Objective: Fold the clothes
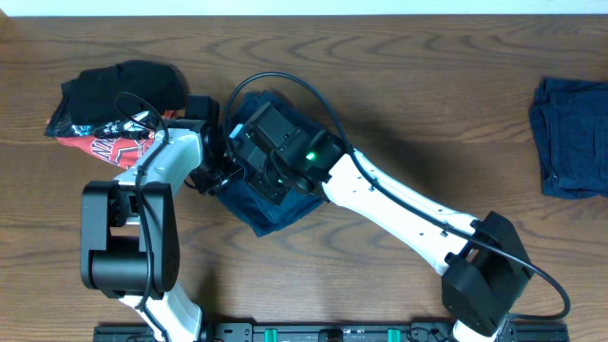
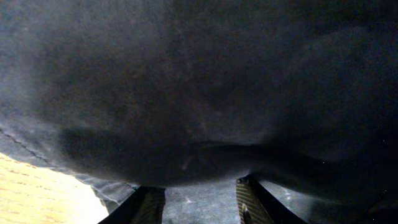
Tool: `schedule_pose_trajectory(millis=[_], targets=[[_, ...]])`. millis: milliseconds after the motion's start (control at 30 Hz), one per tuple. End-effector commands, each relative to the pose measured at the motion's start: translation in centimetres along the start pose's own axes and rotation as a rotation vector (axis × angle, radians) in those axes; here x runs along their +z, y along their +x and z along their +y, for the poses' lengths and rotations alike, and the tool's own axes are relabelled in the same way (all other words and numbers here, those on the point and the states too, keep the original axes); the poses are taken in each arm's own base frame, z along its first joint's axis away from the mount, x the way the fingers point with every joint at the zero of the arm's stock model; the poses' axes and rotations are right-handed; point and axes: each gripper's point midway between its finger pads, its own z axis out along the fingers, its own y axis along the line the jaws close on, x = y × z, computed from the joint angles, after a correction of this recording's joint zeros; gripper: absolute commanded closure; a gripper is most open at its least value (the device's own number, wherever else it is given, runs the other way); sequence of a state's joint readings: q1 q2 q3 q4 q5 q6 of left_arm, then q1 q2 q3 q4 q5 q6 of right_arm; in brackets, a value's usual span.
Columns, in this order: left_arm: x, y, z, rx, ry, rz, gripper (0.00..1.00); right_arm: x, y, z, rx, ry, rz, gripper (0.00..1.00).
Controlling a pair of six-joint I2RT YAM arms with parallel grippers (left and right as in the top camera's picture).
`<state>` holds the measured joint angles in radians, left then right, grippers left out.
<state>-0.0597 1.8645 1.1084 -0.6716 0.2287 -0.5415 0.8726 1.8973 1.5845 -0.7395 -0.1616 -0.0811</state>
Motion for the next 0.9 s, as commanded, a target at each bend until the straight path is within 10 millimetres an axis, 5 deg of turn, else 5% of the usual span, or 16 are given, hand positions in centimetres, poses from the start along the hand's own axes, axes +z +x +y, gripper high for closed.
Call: schedule_pose_trajectory(millis=[0, 167, 333, 567, 867], targets=[[1.3, 0.7, 1.1, 0.009, -0.044, 0.041, 0.59, -2.0, -0.9, -2.7, -0.004, 0.119, -0.03, 0.64], [1.2, 0.8, 1.2, 0.008, -0.046, 0.046, 0.59, -8.0, -1.6, -11.2, 0.21, 0.437, -0.124, 0.59], [0.3, 1.2, -0.6, 0.072, 0.049, 0.069, 0.59, -9.2, 1.1, -16.7, 0.334, 0.457, -0.092, 0.57], [-2.8, 2.5, -4.0, 0.153, 0.249, 0.092, 0.59, -5.5, 5.0, -19.7, 0.455, 0.324, 0.011, 0.6], [-4.7, 4.5, -6.8, 0.187, 0.434, 0.18, 0.59, 0.9, 8.0, -19.9, 0.458, 0.253, 0.138, 0.6]])
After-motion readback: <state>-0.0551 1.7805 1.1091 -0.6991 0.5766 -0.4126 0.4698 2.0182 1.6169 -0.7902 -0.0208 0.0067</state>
